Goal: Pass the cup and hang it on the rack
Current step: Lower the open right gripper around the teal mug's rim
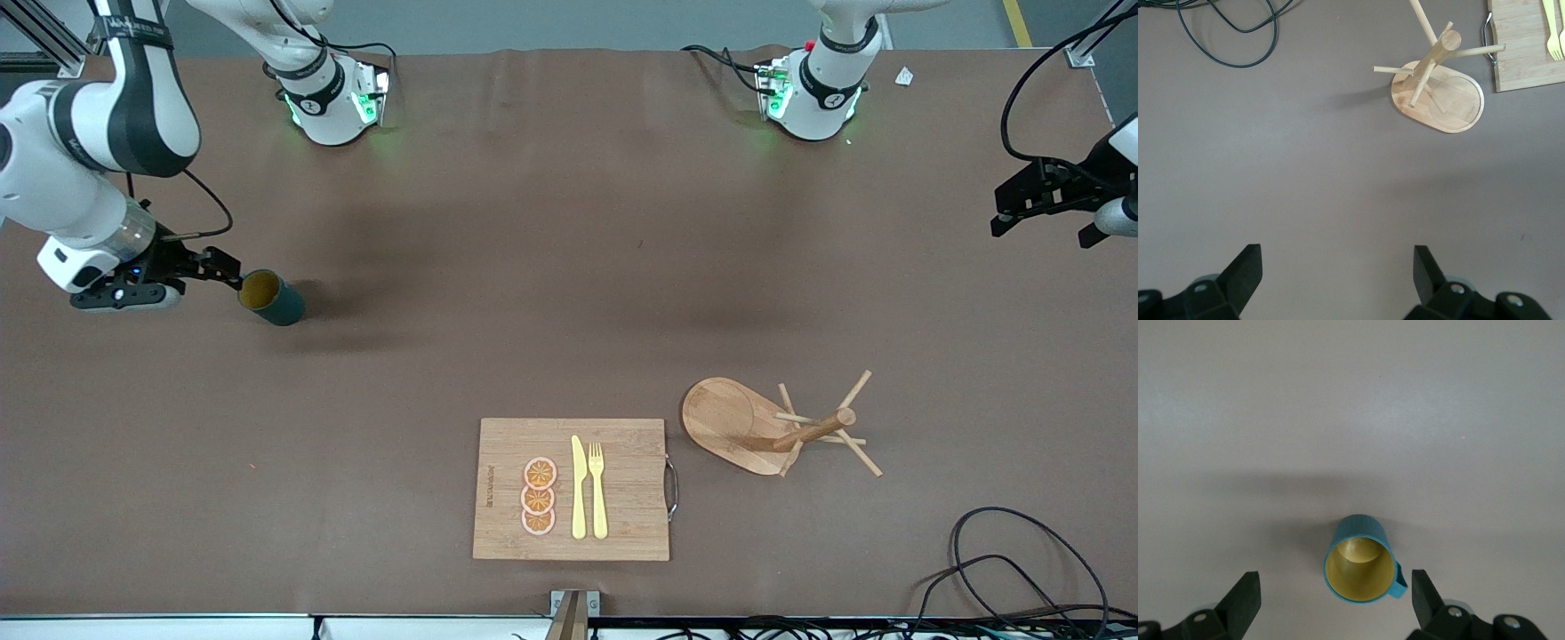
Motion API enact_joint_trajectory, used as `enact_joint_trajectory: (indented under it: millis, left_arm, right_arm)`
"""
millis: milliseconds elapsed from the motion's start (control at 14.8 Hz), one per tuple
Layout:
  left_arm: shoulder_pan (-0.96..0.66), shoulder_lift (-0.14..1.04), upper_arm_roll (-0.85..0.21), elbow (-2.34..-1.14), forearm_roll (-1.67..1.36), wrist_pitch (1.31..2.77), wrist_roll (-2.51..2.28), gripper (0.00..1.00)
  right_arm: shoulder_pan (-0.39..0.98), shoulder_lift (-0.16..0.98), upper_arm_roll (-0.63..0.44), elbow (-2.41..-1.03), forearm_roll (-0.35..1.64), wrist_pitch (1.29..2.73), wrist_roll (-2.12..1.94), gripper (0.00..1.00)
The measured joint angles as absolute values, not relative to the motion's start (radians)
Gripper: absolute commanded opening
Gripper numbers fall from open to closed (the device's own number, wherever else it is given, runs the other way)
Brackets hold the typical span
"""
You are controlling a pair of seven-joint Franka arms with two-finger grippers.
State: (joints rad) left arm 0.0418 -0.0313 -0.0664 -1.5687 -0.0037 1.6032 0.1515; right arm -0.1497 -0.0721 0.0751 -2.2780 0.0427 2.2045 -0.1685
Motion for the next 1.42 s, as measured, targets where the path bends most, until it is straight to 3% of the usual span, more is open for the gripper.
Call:
enact_joint_trajectory:
  millis: [337,742,1417]
  left_arm:
    - [0.042,-0.031,-0.066,-1.568,-0.004,1.603,0.151,1.0]
    - [0.045,-0.03,-0.061,-1.568,-0.004,1.603,0.151,1.0]
    - [0.046,-0.024,-0.06,-1.567,-0.004,1.603,0.151,1.0]
  right_arm:
    - [-0.13,-0.056,0.077,-2.406,0.051,2.378,-0.167,1.0]
    - [-0.13,0.001,0.076,-2.457,0.076,2.51,-0.167,1.0]
    - [-0.135,0.021,0.073,-2.502,0.109,2.533,-0.165,1.0]
